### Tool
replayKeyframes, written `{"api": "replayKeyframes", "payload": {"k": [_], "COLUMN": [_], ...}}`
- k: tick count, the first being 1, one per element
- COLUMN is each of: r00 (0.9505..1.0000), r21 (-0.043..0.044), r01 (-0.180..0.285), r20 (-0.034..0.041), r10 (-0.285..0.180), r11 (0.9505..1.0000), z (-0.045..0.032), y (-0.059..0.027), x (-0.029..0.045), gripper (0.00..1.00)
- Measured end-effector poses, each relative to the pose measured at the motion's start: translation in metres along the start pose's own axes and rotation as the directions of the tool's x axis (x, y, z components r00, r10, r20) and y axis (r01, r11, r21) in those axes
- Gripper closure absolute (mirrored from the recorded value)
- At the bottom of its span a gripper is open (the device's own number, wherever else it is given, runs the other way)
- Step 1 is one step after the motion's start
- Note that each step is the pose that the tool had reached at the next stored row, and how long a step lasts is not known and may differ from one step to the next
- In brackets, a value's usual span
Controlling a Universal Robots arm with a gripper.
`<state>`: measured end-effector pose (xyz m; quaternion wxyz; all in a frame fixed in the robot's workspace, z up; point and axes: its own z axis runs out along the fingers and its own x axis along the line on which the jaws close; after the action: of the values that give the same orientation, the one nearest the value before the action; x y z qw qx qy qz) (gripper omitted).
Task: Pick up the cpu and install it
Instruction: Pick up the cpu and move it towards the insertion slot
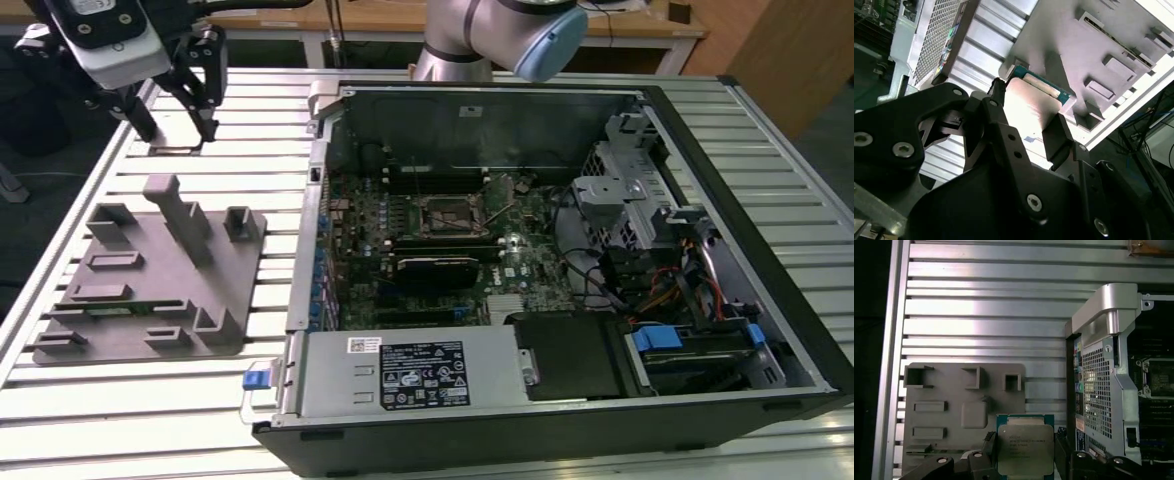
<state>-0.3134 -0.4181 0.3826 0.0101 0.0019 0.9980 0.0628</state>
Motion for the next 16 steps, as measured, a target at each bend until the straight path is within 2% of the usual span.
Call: {"api": "replayKeyframes", "payload": {"k": [16], "r00": [1.0000], "r21": [-0.0139], "r01": [0.000], "r20": [-0.0002], "r10": [0.000], "r11": [0.9999], "z": [0.0006], "y": [0.0001], "x": [-0.0311], "gripper": [0.46]}}
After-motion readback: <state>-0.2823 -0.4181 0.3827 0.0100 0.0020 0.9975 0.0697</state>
